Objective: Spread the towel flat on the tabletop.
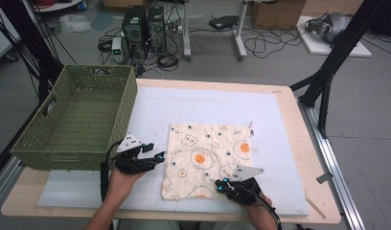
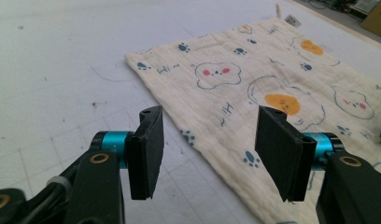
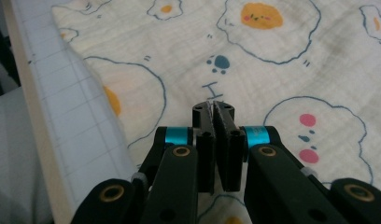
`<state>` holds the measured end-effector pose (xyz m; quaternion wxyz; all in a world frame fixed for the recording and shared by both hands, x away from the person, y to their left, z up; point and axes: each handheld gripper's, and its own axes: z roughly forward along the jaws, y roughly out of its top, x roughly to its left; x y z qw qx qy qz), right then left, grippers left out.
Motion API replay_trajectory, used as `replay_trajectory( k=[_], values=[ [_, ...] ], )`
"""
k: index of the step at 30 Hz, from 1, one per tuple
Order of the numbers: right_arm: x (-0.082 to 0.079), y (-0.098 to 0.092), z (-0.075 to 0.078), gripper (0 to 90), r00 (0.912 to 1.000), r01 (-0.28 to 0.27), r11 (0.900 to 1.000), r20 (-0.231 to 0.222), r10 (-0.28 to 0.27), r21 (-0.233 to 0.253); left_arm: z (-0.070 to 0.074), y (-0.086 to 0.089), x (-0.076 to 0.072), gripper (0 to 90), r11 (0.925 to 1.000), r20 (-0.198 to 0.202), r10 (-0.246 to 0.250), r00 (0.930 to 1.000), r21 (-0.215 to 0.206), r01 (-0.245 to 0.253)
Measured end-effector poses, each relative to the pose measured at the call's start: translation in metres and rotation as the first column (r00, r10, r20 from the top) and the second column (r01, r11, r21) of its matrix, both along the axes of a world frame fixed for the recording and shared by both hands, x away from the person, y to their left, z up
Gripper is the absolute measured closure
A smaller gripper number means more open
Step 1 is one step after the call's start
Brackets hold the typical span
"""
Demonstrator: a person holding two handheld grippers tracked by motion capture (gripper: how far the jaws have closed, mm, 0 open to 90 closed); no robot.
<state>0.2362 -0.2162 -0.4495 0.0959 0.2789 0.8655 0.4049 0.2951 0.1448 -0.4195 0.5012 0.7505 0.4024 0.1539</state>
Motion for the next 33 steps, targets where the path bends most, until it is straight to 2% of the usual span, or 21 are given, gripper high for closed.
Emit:
replay_trajectory(
  k=[2,4,5,6,7,9,12,14,17,20,23,24,25,28,30,33],
  values=[
    [-0.001,-0.003,0.001,87.7,0.998,-0.039,0.999,-0.049,0.04,0.02,0.001,0.0,0.004,43.0,1.0,-0.002,0.001,1.0,0.0,-0.001],
    [-0.003,-0.006,0.001,85.8,0.9959,-0.054,0.998,-0.071,0.056,0.035,0.0,-0.002,0.01,43.0,1.0,-0.003,0.003,1.0,0.0,-0.003],
    [-0.003,-0.007,0.002,80.8,0.9952,-0.065,0.997,-0.071,0.067,0.033,0.0,-0.003,0.014,43.0,1.0,0.001,0.002,1.0,0.004,-0.002],
    [-0.002,-0.01,0.006,77.3,0.9963,-0.063,0.997,-0.056,0.064,0.035,-0.001,-0.005,0.017,43.0,1.0,0.006,0.004,1.0,0.003,-0.004],
    [0.0,-0.014,0.011,74.0,0.9978,-0.054,0.997,-0.036,0.056,0.059,-0.001,-0.006,0.021,43.0,0.9999,0.015,0.007,0.9999,0.008,-0.007],
    [0.007,-0.028,0.021,71.3,0.9999,-0.013,0.995,0.007,0.013,0.096,0.0,-0.009,0.026,43.6,0.9998,0.064,0.02,0.9977,0.003,-0.021],
    [0.02,-0.047,0.03,67.5,0.997,0.066,0.995,0.035,-0.069,0.072,0.002,-0.012,0.033,44.4,0.9999,0.084,0.016,0.9963,0.002,-0.016],
    [0.025,-0.057,0.034,65.2,0.9916,0.113,0.992,0.056,-0.116,0.059,0.002,-0.014,0.037,44.2,1.0,0.068,-0.001,0.9977,-0.001,0.001],
    [0.026,-0.07,0.037,63.9,0.9813,0.176,0.981,0.063,-0.182,0.085,0.004,-0.015,0.042,45.8,0.9983,0.025,-0.02,0.9995,-0.054,0.022],
    [0.023,-0.076,0.033,62.3,0.9754,0.208,0.975,0.057,-0.213,0.077,0.003,-0.018,0.048,44.9,0.9979,0.003,-0.036,0.9994,-0.053,0.036],
    [0.023,-0.078,0.029,58.8,0.9676,0.242,0.968,0.056,-0.246,0.067,0.0,-0.02,0.056,44.0,0.9976,-0.028,-0.032,0.9991,-0.062,0.03],
    [0.023,-0.079,0.028,59.0,0.9657,0.25,0.966,0.054,-0.254,0.072,-0.001,-0.021,0.059,44.3,0.9973,-0.047,-0.032,0.9984,-0.068,0.029],
    [0.023,-0.079,0.028,59.5,0.9647,0.255,0.964,0.05,-0.259,0.076,-0.001,-0.021,0.062,44.3,0.998,-0.056,-0.033,0.9979,-0.055,0.03],
    [0.021,-0.079,0.029,58.8,0.9638,0.257,0.965,0.058,-0.26,0.052,0.0,-0.024,0.07,44.1,0.9986,-0.047,-0.022,0.9987,-0.049,0.02],
    [0.021,-0.08,0.029,58.2,0.9629,0.259,0.964,0.063,-0.262,0.049,-0.004,-0.026,0.076,44.0,0.998,-0.04,-0.003,0.9992,-0.064,0.001],
    [0.024,-0.085,0.028,57.2,0.9598,0.268,0.962,0.07,-0.272,0.063,-0.013,-0.033,0.088,43.0,0.9994,-0.079,0.018,0.9967,-0.029,-0.021]
  ],
)
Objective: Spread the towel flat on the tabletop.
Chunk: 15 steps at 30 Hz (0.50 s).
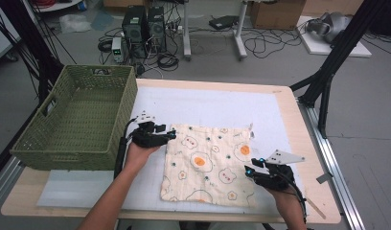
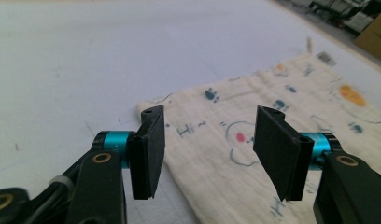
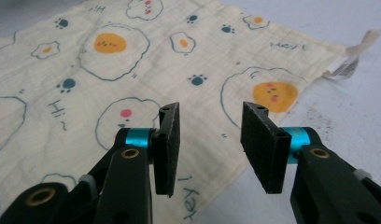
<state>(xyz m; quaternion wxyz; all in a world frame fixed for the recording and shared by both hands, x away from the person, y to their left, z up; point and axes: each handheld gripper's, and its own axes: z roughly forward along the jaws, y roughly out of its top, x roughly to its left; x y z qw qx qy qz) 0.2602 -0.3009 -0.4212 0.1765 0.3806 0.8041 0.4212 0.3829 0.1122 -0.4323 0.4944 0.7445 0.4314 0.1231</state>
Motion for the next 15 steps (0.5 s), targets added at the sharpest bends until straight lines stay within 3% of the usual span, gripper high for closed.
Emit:
replay_trajectory(
  k=[4,11,15],
  values=[
    [0.003,-0.007,-0.002,56.0,0.9997,0.024,0.999,0.004,-0.024,0.022,-0.001,-0.008,0.013,43.3,0.9998,-0.002,0.007,1.0,0.018,-0.007],
    [0.005,-0.012,-0.007,54.7,0.9994,0.033,0.999,0.009,-0.033,0.004,-0.005,-0.017,0.027,42.5,0.9973,-0.018,0.026,0.9995,0.069,-0.024],
    [0.006,-0.01,-0.007,53.0,0.9995,0.027,1.0,0.013,-0.027,-0.007,-0.011,-0.023,0.028,42.4,0.991,-0.024,0.007,0.9997,0.134,-0.004]
  ],
)
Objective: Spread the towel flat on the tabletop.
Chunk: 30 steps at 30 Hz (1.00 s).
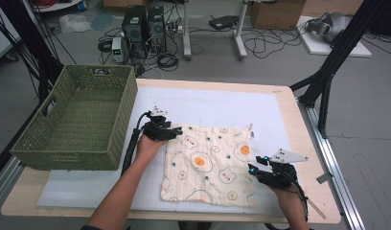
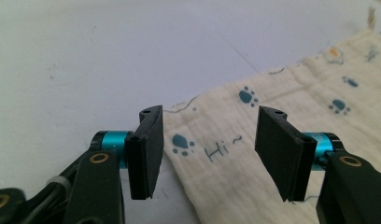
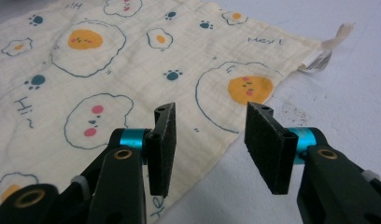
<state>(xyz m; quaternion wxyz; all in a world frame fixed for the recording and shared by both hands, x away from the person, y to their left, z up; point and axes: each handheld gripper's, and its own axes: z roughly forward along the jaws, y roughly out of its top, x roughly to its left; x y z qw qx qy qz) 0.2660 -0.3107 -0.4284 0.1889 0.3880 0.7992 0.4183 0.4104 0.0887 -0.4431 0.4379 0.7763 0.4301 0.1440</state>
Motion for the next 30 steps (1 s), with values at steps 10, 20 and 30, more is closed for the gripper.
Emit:
replay_trajectory(
  k=[10,20,30],
  values=[
    [0.007,-0.003,-0.001,50.1,0.9991,0.042,0.999,0.009,-0.042,0.018,-0.006,-0.007,-0.001,55.9,0.9903,0.044,-0.028,0.9986,0.137,0.022],
    [0.026,0.001,-0.003,50.3,0.9965,0.084,0.996,-0.007,-0.084,-0.003,-0.004,0.012,-0.001,79.2,0.983,0.074,0.065,0.9952,0.167,-0.077],
    [0.102,0.021,-0.008,51.5,0.9899,0.134,0.99,-0.044,-0.135,-0.034,-0.007,0.018,-0.003,50.2,0.9962,0.033,0.066,0.9973,0.054,-0.068]
  ],
)
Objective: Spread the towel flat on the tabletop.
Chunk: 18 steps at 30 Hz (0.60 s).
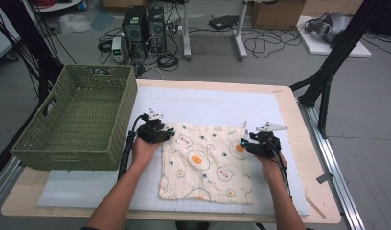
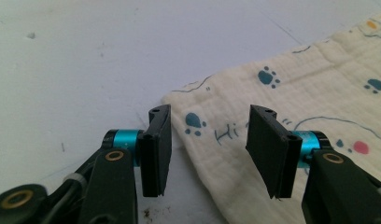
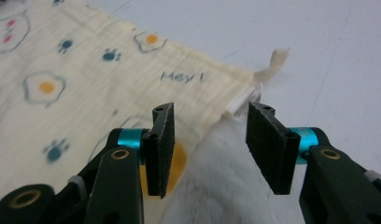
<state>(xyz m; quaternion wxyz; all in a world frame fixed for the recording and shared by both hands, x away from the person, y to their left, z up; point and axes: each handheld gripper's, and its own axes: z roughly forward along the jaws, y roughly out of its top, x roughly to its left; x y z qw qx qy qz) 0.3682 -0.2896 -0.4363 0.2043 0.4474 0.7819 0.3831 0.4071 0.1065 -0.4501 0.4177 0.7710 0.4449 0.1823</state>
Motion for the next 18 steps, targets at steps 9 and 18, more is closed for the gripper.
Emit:
replay_trajectory(
  k=[9,18],
  values=[
    [0.023,0.006,-0.01,87.8,0.999,0.004,0.998,-0.044,-0.006,-0.06,-0.001,-0.01,-0.004,77.3,0.9939,0.024,-0.077,0.9967,0.08,0.075],
    [0.023,0.004,-0.011,84.8,0.9912,0.132,0.984,0.011,-0.132,-0.122,0.0,-0.013,-0.006,85.4,0.9955,0.039,-0.012,0.9992,0.095,0.008]
  ],
)
